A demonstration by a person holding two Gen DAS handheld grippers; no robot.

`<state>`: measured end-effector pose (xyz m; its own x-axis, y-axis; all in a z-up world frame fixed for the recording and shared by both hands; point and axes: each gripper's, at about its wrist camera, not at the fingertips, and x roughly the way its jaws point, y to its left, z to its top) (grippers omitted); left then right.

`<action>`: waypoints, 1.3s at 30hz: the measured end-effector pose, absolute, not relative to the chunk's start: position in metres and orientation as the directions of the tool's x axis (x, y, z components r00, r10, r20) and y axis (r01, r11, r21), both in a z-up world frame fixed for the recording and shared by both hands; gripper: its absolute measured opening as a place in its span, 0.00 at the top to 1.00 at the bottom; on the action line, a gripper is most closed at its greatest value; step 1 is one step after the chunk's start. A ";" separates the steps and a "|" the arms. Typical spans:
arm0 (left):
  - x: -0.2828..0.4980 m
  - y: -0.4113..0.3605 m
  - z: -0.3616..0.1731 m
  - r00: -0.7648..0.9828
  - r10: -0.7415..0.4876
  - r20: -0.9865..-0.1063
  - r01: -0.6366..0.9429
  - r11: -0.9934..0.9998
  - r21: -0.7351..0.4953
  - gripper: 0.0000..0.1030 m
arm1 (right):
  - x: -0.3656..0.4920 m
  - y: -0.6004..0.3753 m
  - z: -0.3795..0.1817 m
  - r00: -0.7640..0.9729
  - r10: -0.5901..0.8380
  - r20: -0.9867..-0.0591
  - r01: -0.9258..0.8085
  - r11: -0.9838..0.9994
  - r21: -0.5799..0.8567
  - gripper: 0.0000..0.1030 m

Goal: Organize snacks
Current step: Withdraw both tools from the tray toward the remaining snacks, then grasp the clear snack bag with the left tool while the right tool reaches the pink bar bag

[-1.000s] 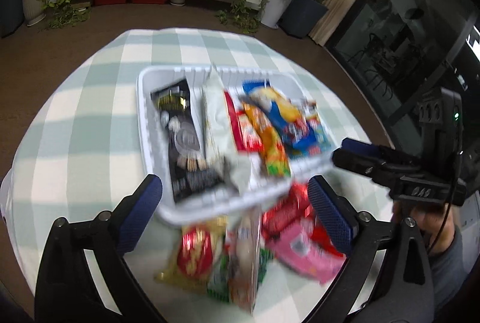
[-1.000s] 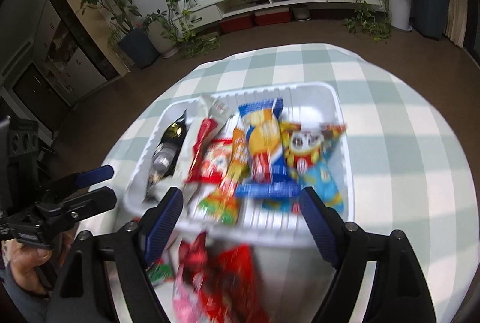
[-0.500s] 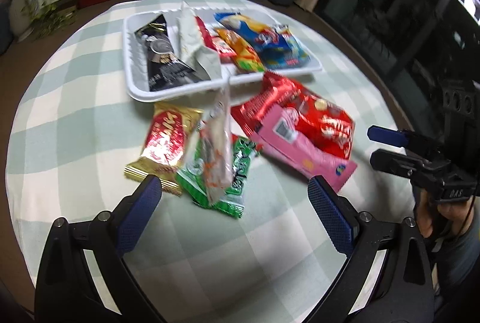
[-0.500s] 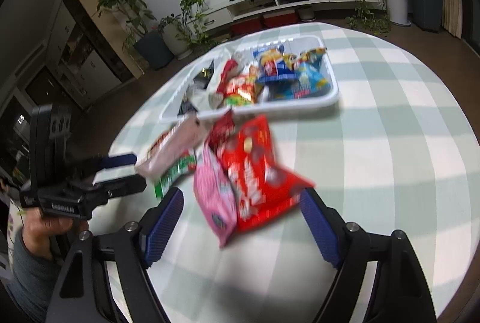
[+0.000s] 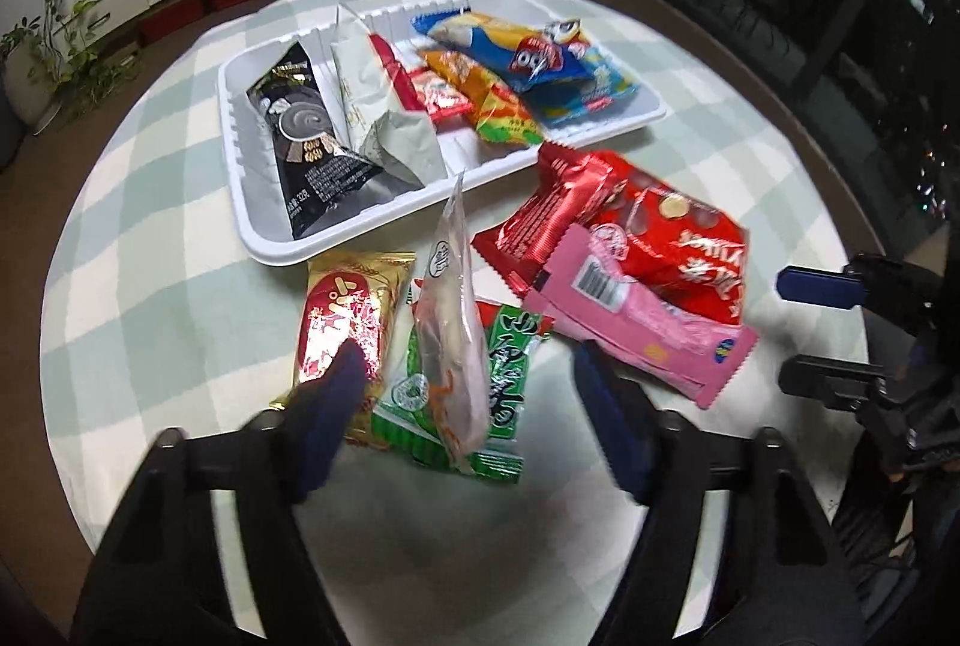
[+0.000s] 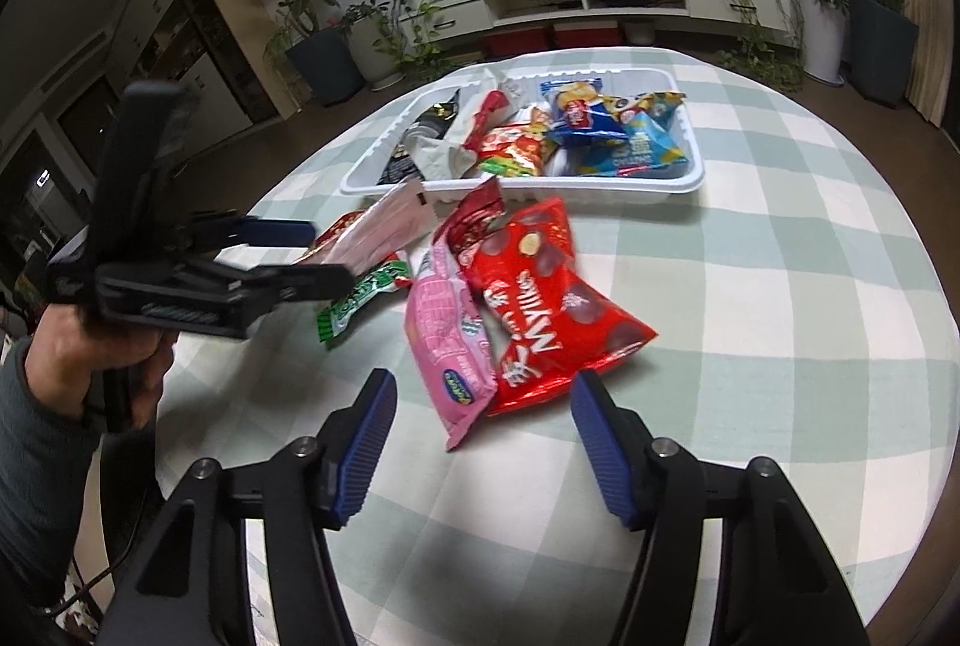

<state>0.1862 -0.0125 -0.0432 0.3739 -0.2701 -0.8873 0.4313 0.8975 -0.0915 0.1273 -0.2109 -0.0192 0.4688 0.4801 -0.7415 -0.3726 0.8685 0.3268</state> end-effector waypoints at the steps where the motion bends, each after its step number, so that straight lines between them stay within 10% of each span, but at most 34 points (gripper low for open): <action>1: 0.188 -0.013 -0.045 0.368 -0.267 -0.891 0.435 0.896 -0.089 0.42 | 0.128 -0.210 -0.019 0.466 0.482 -0.742 -0.378 0.867 0.325 0.40; 32: 0.217 -0.024 -0.063 0.296 -0.231 -0.927 0.462 0.884 -0.072 0.63 | 0.154 -0.160 -0.036 0.327 0.429 -0.842 -0.490 0.839 0.237 0.47; 39: 0.207 -0.025 -0.055 0.314 -0.244 -0.917 0.484 0.873 -0.067 0.82 | 0.164 -0.145 -0.046 0.306 0.391 -0.868 -0.513 0.836 0.195 0.47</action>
